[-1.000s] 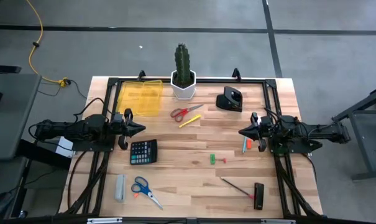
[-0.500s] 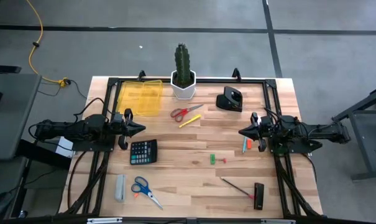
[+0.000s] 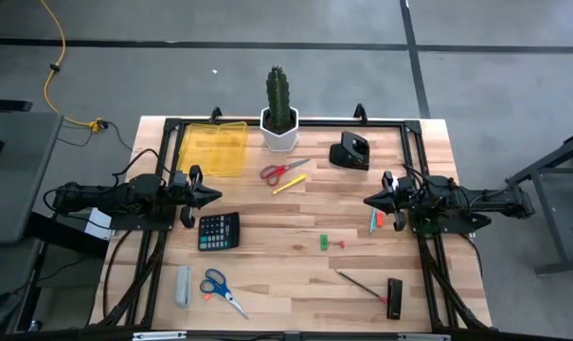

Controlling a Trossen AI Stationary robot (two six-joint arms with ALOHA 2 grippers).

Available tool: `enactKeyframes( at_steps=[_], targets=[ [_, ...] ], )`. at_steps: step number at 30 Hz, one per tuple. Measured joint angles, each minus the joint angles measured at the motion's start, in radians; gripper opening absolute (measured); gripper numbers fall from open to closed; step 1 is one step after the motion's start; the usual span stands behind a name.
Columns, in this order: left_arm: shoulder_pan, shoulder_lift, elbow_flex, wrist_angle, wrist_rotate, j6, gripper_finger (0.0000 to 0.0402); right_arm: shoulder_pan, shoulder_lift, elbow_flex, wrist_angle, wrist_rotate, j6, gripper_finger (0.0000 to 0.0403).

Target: Pack school essentials

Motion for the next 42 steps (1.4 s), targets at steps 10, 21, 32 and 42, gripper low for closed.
enactKeyframes(
  at_steps=[10,21,32,42],
  targets=[
    [-0.001,0.0,0.0,0.298,-0.076,-0.273,0.0001,0.0,0.0,0.0,0.0,0.0,0.0,0.0],
    [0.0,0.14,0.097,0.521,-0.241,-0.407,0.0,0.0,0.0,0.0,0.0,0.0,-0.001,0.0],
    [0.0,0.549,0.473,0.253,-0.036,-0.17,0.0,0.0,0.0,0.0,0.0,0.0,0.0,0.0],
    [0.0,0.614,0.581,0.24,-0.018,-0.097,0.0,0.0,0.0,0.0,0.148,0.04,0.2,0.0]
  ],
)
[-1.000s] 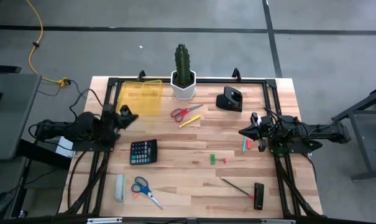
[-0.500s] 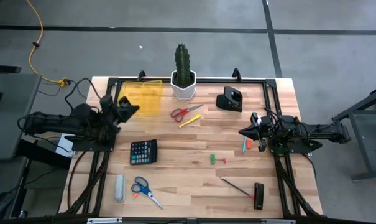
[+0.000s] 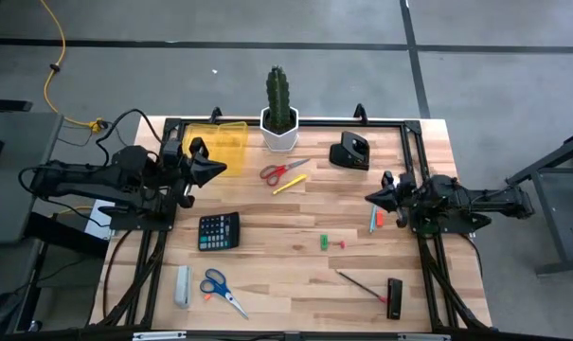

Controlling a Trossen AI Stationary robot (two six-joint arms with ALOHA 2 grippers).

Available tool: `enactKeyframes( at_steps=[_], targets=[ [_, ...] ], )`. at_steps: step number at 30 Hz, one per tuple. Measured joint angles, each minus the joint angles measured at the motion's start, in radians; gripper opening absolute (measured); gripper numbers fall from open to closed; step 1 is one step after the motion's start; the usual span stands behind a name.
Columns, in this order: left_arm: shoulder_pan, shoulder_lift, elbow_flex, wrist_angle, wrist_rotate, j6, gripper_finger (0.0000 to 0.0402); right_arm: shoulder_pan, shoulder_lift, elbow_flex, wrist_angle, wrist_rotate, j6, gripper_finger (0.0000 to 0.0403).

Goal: Pack school essentials
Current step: Put the yellow pen into the transparent yellow supply box

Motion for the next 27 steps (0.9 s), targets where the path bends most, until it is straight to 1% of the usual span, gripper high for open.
enactKeyframes(
  at_steps=[4,6,7,8,11,13,16,20,22,27],
  targets=[
    [0.0,0.011,0.0,0.0,0.0,-0.015,0.0,0.0,0.0,0.0,0.249,0.195,0.194,0.0],
    [0.0,0.022,0.0,0.003,-0.006,-0.015,0.0,0.0,0.003,0.0,0.34,0.297,0.21,0.0],
    [0.0,0.031,0.0,0.009,-0.014,-0.015,0.0,-0.001,0.012,0.003,0.367,0.312,0.196,0.0],
    [0.0,0.041,0.0,0.016,-0.024,-0.015,0.0,-0.001,0.025,0.009,0.38,0.307,0.17,0.0],
    [0.0,0.079,0.0,0.059,-0.046,-0.015,0.0,0.0,0.098,0.06,0.448,0.223,0.105,0.0],
    [0.0,0.103,0.0,0.072,-0.055,-0.015,0.0,0.0,0.174,0.112,0.465,0.18,0.066,0.0],
    [0.0,0.131,0.0,0.089,-0.055,-0.016,0.0,0.0,0.3,0.194,0.449,0.133,-0.04,0.0],
    [0.0,0.143,0.0,0.088,-0.044,-0.015,0.0,0.0,0.429,0.286,0.431,0.114,-0.158,0.0],
    [0.001,0.142,0.0,0.084,-0.039,-0.012,0.0,0.0,0.471,0.331,0.396,0.113,-0.162,0.0],
    [0.001,0.135,0.0,0.075,-0.034,0.073,0.0,0.0,0.531,0.425,0.273,0.113,-0.161,0.0]
  ],
)
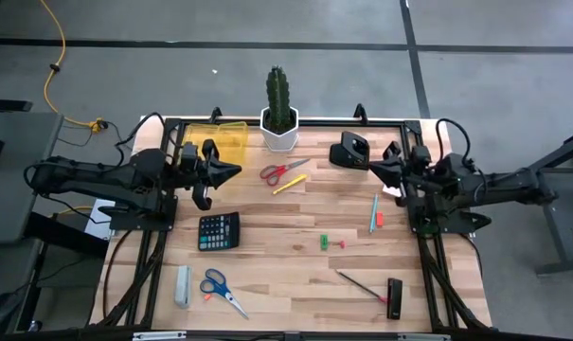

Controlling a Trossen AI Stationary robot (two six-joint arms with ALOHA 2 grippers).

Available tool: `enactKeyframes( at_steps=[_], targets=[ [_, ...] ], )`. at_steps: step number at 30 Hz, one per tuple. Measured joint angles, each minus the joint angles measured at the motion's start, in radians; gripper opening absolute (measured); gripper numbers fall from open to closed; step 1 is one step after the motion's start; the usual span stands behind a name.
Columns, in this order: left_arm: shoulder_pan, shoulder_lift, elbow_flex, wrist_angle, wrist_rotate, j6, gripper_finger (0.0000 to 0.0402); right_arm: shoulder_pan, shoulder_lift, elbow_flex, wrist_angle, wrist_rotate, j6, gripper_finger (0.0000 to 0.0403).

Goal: Pack school essentials
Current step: Put the yellow pen into the transparent yellow supply box

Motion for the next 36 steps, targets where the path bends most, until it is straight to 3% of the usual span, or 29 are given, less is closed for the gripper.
enactKeyframes(
  at_steps=[6,11,13,18,22,29,32,36],
  targets=[
    [0.0,0.004,0.0,-0.008,0.006,0.077,0.0001,0.0,0.064,0.067,-0.063,0.036,0.002,0.0],
    [0.0,0.049,0.004,-0.017,-0.047,0.09,0.0013,0.0,0.125,0.111,-0.081,0.053,-0.004,0.0],
    [0.0,0.094,0.039,-0.097,-0.079,0.096,0.0027,0.0,0.144,0.128,-0.108,0.054,-0.021,0.0],
    [0.008,0.28,0.224,-0.39,-0.166,0.096,0.0082,0.0,0.175,0.171,-0.177,0.061,-0.024,0.0],
    [0.047,0.459,0.373,-0.552,-0.18,0.065,0.0133,0.0,0.174,0.176,-0.181,0.061,-0.029,0.0],
    [0.132,0.759,0.537,-0.688,-0.061,-0.063,0.0203,0.0,0.168,0.176,-0.184,0.061,-0.031,0.0],
    [0.155,0.871,0.57,-0.691,-0.014,-0.062,0.0218,0.0,0.168,0.176,-0.184,0.061,-0.031,0.0],
    [0.176,1.001,0.616,-0.69,-0.037,-0.062,0.022,0.0,0.168,0.176,-0.184,0.061,-0.031,0.0]
  ],
)
